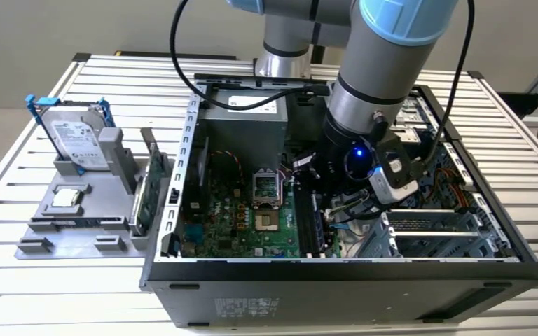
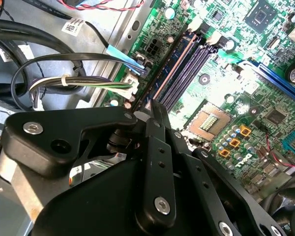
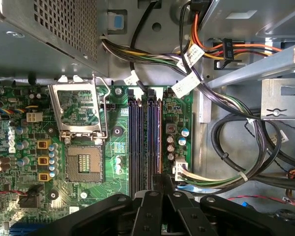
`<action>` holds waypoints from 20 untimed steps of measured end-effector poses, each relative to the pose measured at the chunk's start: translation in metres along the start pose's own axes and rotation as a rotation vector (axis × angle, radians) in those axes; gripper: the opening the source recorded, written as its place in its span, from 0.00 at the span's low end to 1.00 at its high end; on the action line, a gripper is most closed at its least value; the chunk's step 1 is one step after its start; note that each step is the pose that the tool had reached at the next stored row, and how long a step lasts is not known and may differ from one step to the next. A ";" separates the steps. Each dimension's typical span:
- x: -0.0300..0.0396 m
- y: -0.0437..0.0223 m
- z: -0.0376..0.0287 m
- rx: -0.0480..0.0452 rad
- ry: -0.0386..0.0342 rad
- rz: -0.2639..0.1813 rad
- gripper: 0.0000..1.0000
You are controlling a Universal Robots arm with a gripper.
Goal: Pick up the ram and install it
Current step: 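Press down the ram until it locks into place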
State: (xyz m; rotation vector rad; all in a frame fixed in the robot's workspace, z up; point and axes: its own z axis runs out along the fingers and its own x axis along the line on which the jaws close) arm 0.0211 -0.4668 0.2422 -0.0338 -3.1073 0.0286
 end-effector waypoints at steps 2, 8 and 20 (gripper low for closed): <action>0.0000 0.0000 0.0000 0.0001 0.0000 0.000 0.00; 0.0001 0.0006 0.0002 0.0015 -0.0008 -0.044 0.00; 0.0001 0.0014 0.0003 0.0081 -0.0046 -0.242 0.00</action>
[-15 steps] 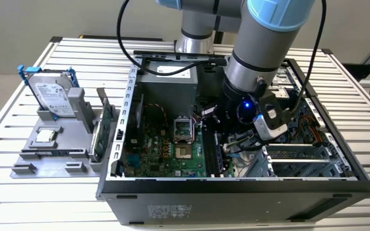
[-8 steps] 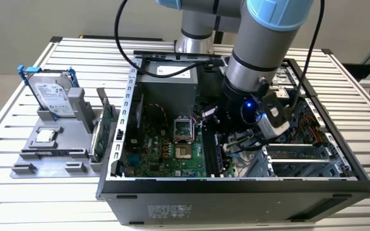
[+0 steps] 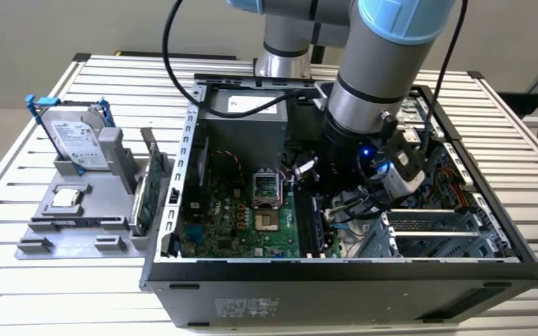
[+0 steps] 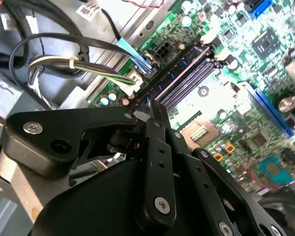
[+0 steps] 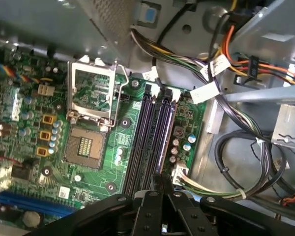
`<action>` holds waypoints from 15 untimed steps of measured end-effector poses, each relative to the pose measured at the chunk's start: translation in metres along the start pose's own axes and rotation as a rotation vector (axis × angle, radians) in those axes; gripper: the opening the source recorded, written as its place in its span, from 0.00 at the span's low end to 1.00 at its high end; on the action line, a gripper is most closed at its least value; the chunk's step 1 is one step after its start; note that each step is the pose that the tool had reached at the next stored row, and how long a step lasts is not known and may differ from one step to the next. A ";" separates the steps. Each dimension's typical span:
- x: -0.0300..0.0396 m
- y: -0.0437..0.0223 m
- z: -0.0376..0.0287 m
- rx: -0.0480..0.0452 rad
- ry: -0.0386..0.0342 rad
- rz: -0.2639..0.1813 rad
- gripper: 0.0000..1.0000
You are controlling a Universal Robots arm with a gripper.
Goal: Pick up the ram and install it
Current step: 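Press down the ram until it locks into place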
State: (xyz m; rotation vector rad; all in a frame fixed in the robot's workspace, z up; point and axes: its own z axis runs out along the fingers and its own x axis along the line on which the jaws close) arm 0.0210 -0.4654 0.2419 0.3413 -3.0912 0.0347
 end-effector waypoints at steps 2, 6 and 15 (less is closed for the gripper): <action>0.0000 0.0000 0.0000 0.0009 -0.0007 -0.034 0.00; 0.0000 0.0000 0.0001 0.0015 -0.0023 -0.099 0.00; 0.0001 0.0001 0.0000 -0.0211 -0.0098 -0.192 0.00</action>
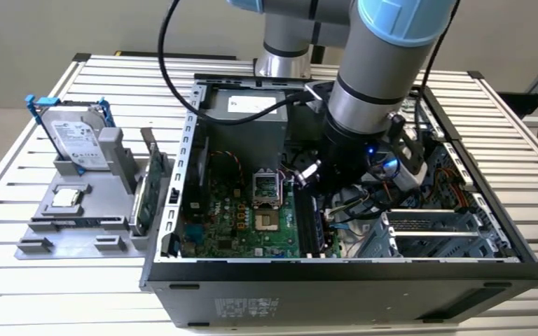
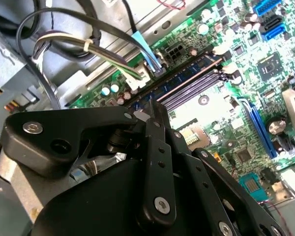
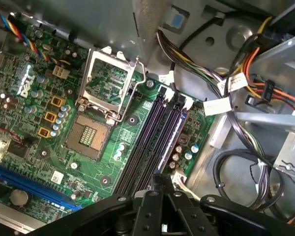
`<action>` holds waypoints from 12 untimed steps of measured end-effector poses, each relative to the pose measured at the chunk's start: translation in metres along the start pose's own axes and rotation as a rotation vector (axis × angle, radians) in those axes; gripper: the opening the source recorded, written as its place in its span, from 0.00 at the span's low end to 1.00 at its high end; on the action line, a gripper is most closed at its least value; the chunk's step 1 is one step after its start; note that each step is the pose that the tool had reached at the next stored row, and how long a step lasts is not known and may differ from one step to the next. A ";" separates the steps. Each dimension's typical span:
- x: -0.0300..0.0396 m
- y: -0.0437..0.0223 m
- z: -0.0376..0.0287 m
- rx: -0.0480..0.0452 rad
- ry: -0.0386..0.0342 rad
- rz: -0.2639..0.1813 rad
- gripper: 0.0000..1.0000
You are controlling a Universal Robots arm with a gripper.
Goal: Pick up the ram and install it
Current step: 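Press down the ram until it locks into place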
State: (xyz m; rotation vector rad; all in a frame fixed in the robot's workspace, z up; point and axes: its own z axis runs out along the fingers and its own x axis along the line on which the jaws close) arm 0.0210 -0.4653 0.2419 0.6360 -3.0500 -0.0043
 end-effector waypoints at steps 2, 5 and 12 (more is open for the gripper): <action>0.0000 0.0000 0.0001 -0.0084 -0.0028 -0.022 0.00; 0.0000 0.0001 0.0001 -0.0160 -0.0055 -0.056 0.00; 0.0000 0.0001 0.0002 -0.0146 -0.0041 -0.147 0.00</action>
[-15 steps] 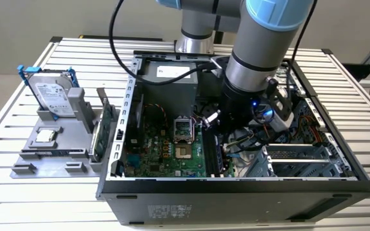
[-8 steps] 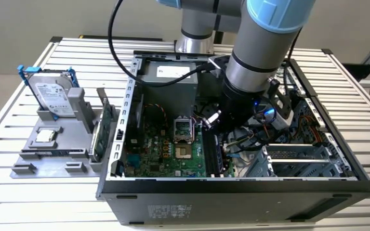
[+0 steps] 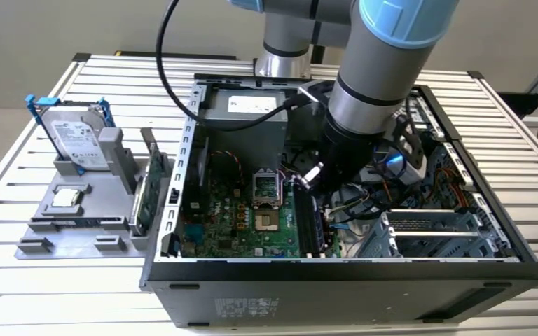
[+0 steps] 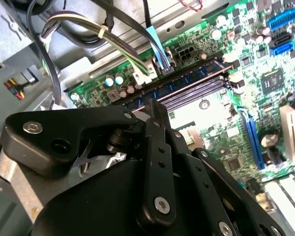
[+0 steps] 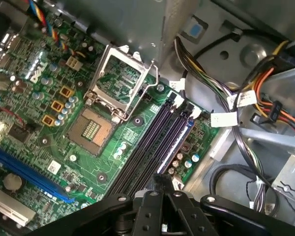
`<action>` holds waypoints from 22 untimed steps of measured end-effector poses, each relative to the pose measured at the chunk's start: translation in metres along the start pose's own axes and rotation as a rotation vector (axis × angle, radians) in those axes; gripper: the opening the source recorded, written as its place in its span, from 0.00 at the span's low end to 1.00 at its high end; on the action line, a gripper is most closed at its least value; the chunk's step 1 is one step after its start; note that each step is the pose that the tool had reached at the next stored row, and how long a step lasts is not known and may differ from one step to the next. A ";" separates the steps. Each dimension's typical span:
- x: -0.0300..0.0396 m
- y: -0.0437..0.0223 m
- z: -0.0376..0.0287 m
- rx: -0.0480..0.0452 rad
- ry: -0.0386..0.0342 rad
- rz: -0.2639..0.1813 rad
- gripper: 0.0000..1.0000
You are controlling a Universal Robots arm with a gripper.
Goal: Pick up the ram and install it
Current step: 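Press down the ram until it locks into place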
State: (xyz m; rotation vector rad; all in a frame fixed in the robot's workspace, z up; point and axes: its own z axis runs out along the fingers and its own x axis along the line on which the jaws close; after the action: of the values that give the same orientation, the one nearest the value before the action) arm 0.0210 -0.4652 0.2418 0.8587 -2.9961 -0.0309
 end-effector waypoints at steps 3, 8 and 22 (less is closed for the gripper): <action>0.0001 0.0001 -0.0001 0.0009 0.0011 -0.040 0.00; 0.0001 0.0004 0.0000 0.0020 0.0028 -0.103 0.00; -0.0004 0.0015 0.0001 0.0051 0.0071 -0.272 0.00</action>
State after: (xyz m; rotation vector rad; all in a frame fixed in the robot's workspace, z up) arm 0.0205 -0.4637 0.2417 1.2560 -2.8497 -0.0251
